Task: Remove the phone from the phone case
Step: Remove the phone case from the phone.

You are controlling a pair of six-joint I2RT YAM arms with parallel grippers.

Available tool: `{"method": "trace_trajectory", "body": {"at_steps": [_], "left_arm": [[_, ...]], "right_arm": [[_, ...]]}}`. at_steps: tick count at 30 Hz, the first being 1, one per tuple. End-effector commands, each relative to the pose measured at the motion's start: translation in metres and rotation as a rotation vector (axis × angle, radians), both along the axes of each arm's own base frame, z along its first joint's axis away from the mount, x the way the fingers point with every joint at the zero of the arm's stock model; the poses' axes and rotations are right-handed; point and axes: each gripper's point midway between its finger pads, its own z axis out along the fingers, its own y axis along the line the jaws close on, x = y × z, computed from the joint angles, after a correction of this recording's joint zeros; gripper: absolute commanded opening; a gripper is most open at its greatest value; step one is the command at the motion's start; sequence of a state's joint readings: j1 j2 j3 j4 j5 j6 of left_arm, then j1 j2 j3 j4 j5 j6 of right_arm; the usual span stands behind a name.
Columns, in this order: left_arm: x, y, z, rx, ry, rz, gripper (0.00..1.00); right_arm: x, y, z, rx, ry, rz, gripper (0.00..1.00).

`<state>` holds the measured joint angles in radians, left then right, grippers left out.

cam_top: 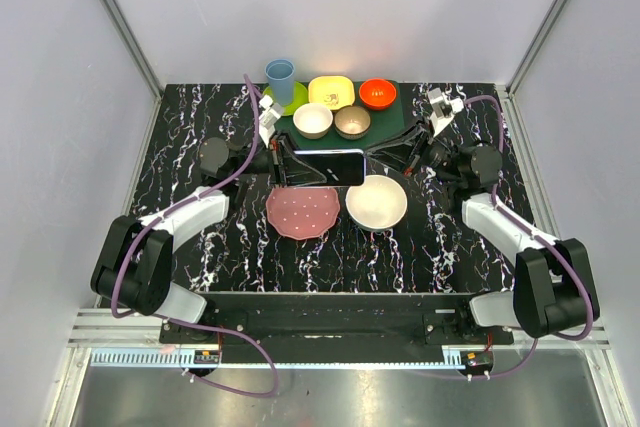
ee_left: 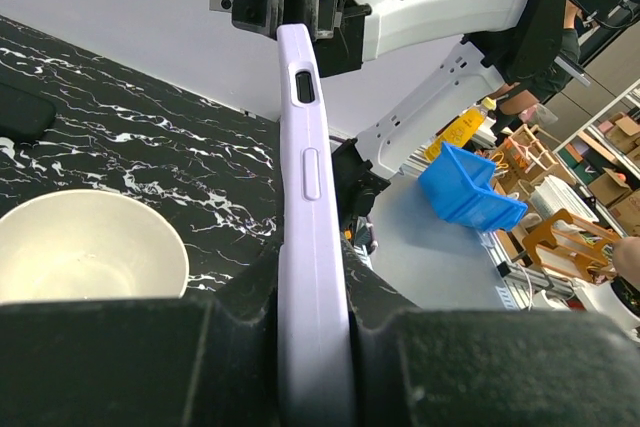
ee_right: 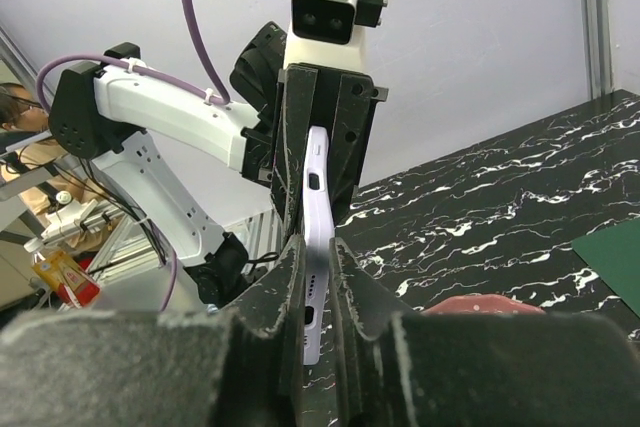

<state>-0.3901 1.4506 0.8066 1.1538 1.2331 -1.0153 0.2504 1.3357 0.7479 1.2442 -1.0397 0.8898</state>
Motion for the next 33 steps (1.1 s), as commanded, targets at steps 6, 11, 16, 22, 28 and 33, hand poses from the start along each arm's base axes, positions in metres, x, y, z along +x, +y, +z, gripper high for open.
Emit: {"method": "trace_trajectory", "body": {"at_steps": [6, 11, 16, 22, 28, 33], "left_arm": [[-0.051, 0.001, 0.029, -0.076, -0.321, -0.148, 0.00], [-0.057, 0.002, 0.031, -0.084, -0.342, -0.162, 0.00], [-0.055, 0.001, 0.030, -0.084, -0.330, -0.158, 0.00], [-0.045, -0.003, 0.028, -0.076, -0.294, -0.137, 0.00], [-0.034, -0.004, 0.027, -0.066, -0.271, -0.099, 0.00], [-0.015, 0.003, 0.029, -0.073, -0.235, -0.019, 0.00]], "right_arm": [[0.027, -0.008, -0.002, 0.018, 0.044, -0.070, 0.14], [0.029, -0.007, -0.007, 0.005, 0.061, -0.063, 0.13], [0.030, -0.008, -0.007, -0.008, 0.049, -0.081, 0.12], [0.027, -0.013, -0.002, -0.022, -0.034, -0.141, 0.30], [0.014, -0.016, 0.008, -0.039, -0.137, -0.150, 0.39], [0.001, -0.017, 0.011, -0.079, -0.223, -0.135, 0.47]]}}
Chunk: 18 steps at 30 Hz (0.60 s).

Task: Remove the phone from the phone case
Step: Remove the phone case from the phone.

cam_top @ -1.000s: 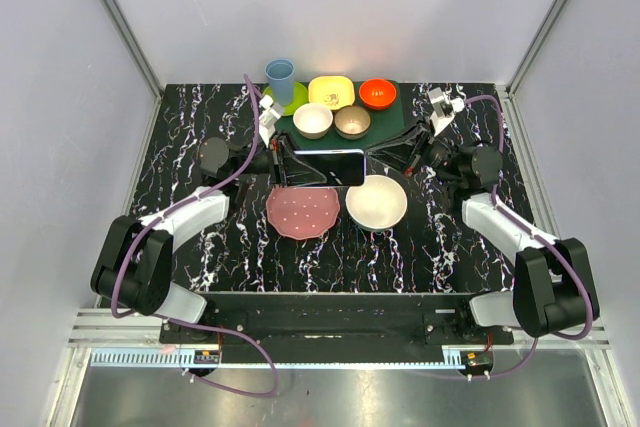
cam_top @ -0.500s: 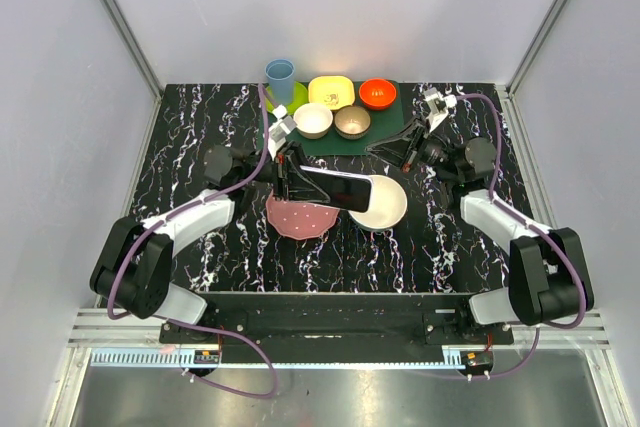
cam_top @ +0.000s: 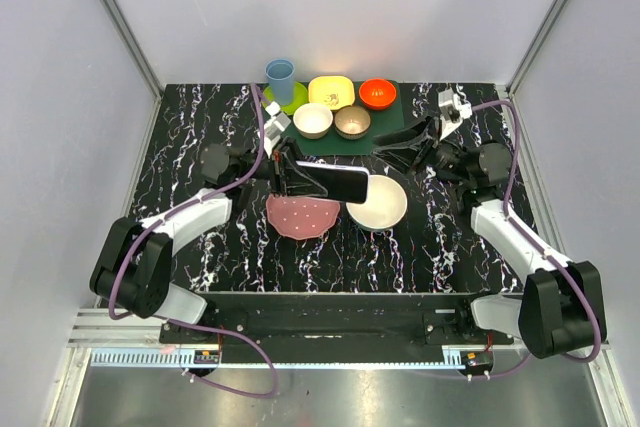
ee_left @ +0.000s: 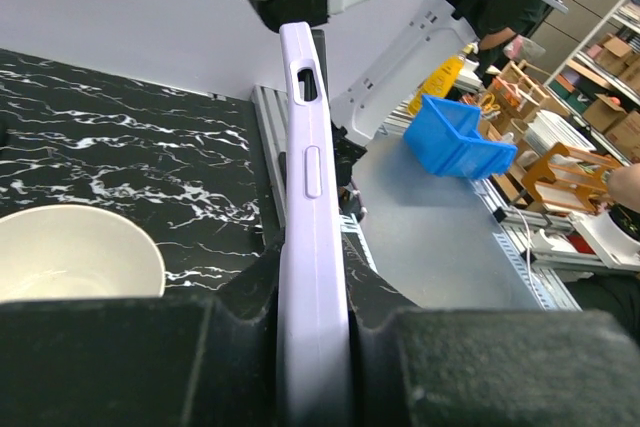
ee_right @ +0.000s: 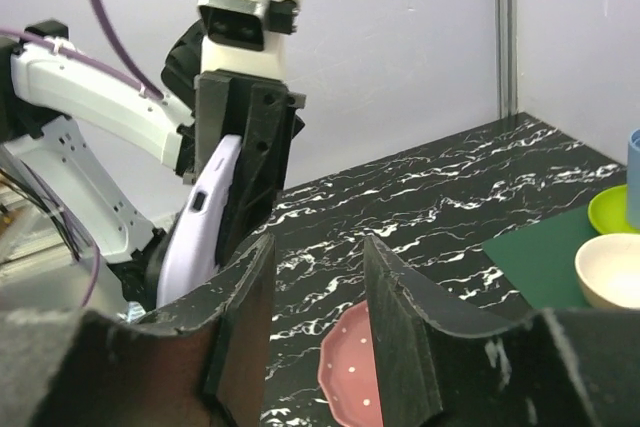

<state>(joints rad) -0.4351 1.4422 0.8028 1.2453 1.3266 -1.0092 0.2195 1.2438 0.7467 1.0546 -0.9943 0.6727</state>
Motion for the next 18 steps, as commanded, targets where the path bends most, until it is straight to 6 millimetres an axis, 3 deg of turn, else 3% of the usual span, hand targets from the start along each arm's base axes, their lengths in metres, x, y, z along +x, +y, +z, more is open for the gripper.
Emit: {"method": "trace_trajectory", "body": {"at_steps": [1, 6, 18], "left_arm": [[0.019, 0.007, 0.029, -0.097, -0.108, 0.114, 0.00], [0.031, 0.012, 0.030, -0.106, -0.087, 0.167, 0.00], [0.033, 0.012, 0.029, -0.105, -0.080, 0.173, 0.00]], "right_arm": [[-0.012, -0.003, 0.004, -0.061, -0.137, 0.002, 0.47], [-0.020, -0.004, 0.001, -0.086, -0.200, 0.016, 0.53], [-0.033, 0.008, -0.009, -0.106, -0.213, 0.094, 0.62]]}}
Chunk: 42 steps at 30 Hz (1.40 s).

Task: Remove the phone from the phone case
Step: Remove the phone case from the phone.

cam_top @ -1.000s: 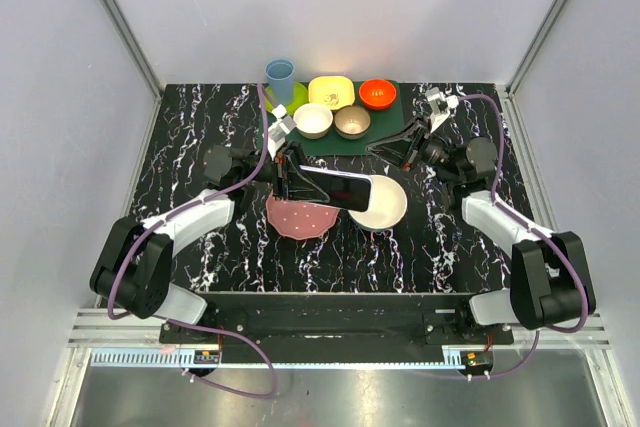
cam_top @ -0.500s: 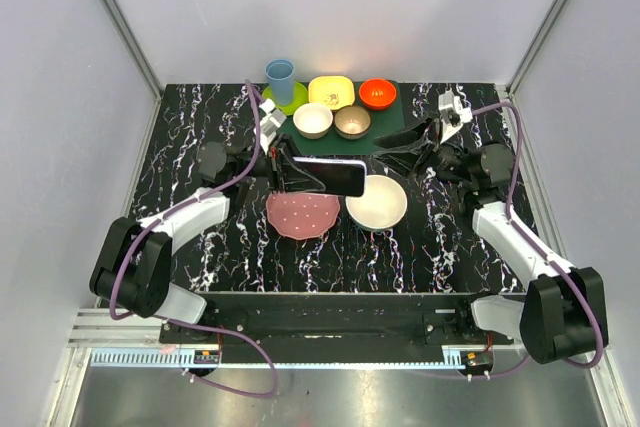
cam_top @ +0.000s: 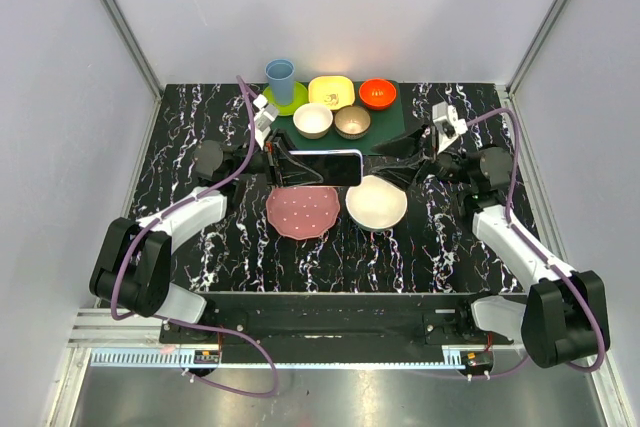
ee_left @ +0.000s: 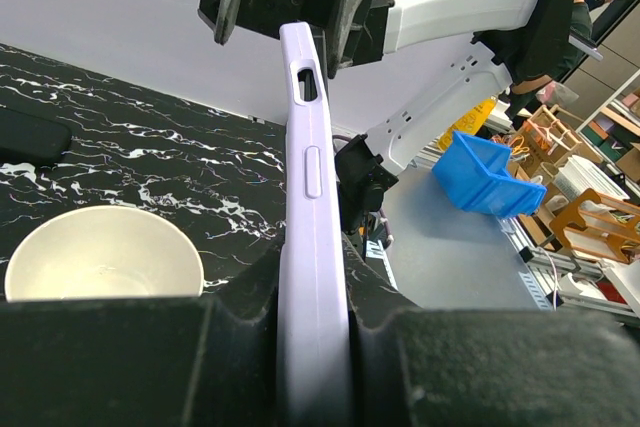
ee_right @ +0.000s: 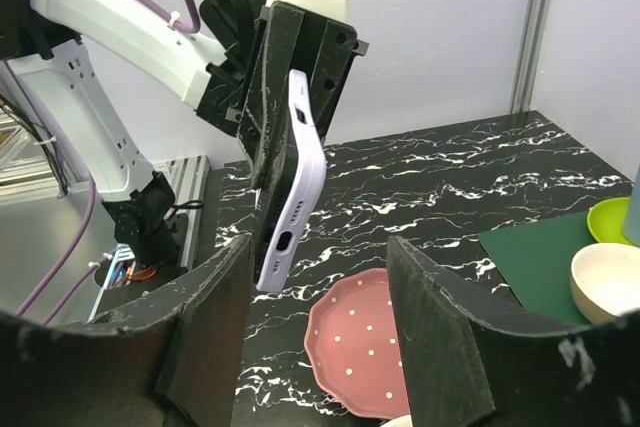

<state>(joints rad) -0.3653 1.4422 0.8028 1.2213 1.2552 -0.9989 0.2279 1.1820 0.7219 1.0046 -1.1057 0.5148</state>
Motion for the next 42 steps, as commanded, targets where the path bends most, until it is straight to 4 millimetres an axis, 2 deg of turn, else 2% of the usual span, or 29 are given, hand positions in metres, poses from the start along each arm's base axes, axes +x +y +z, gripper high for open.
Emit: {"method": "trace_trajectory", "body": {"at_steps": [1, 8, 42], "left_arm": [[0.002, 0.001, 0.024, -0.069, -0.113, 0.046, 0.00], [0.003, 0.001, 0.022, -0.067, -0.111, 0.045, 0.00], [-0.002, 0.002, 0.025, -0.069, -0.124, 0.033, 0.00]], "right_arm": [[-0.008, 0.007, -0.001, -0.012, -0.062, 0.034, 0.62], [-0.004, 0.014, -0.007, -0.013, -0.036, 0.031, 0.63], [0.024, 0.012, -0.009, -0.011, 0.005, -0.098, 0.63]]}}
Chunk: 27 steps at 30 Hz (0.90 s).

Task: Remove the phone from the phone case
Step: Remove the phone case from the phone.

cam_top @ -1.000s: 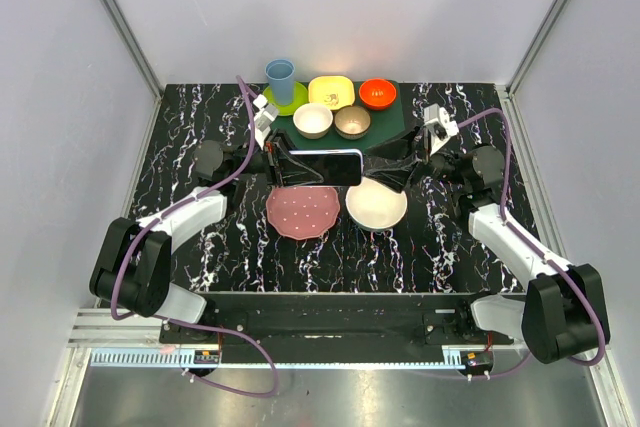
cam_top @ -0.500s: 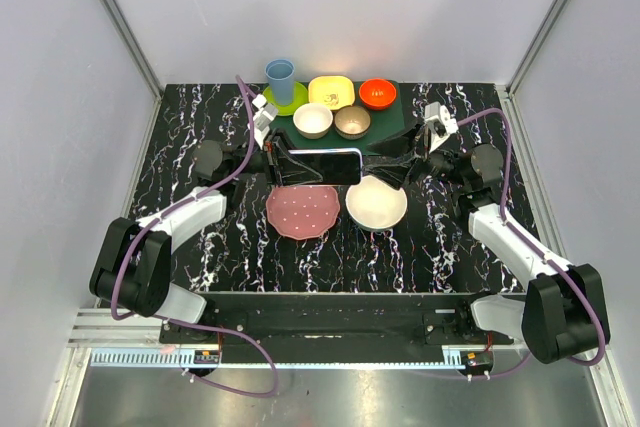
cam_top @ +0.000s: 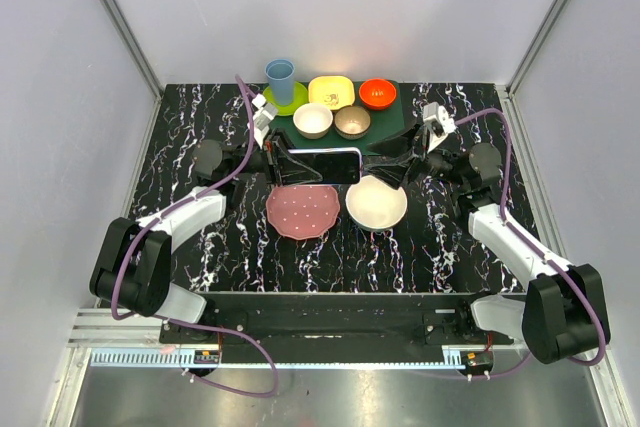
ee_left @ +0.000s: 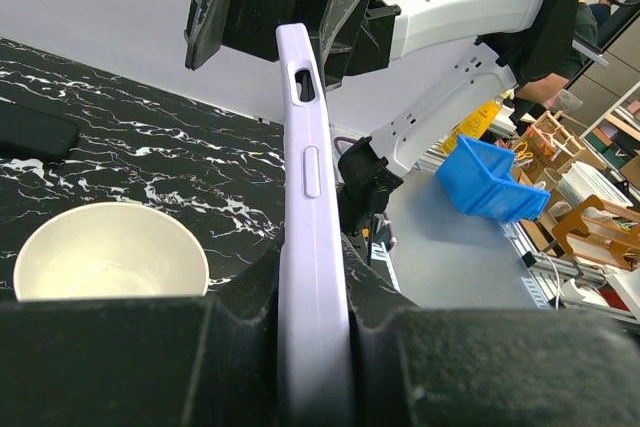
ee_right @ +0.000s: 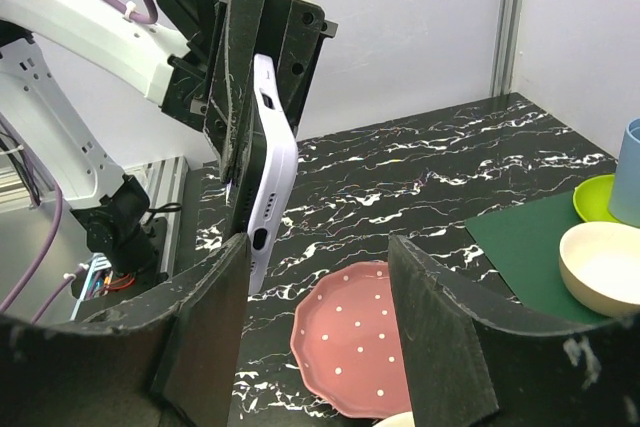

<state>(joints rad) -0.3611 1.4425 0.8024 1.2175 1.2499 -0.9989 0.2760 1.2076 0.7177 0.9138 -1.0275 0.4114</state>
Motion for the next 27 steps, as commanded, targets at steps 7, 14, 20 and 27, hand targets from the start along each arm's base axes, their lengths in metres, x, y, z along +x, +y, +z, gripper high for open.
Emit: {"method": "trace_trajectory", "body": {"at_steps": [7, 14, 20, 27], "left_arm": [[-0.005, 0.002, 0.024, -0.067, -0.135, 0.020, 0.00], [-0.006, 0.002, 0.025, -0.072, -0.143, 0.017, 0.00], [-0.006, 0.002, 0.025, -0.071, -0.143, 0.016, 0.00], [-0.004, 0.002, 0.025, -0.071, -0.136, 0.026, 0.00]], "right_arm": [[0.016, 0.000, 0.002, -0.008, -0.007, -0.069, 0.62], [0.019, -0.001, 0.001, -0.014, -0.004, -0.086, 0.62], [0.020, 0.000, 0.001, -0.015, -0.002, -0.089, 0.62], [0.010, -0.005, 0.019, 0.042, -0.049, -0.095, 0.62]]}}
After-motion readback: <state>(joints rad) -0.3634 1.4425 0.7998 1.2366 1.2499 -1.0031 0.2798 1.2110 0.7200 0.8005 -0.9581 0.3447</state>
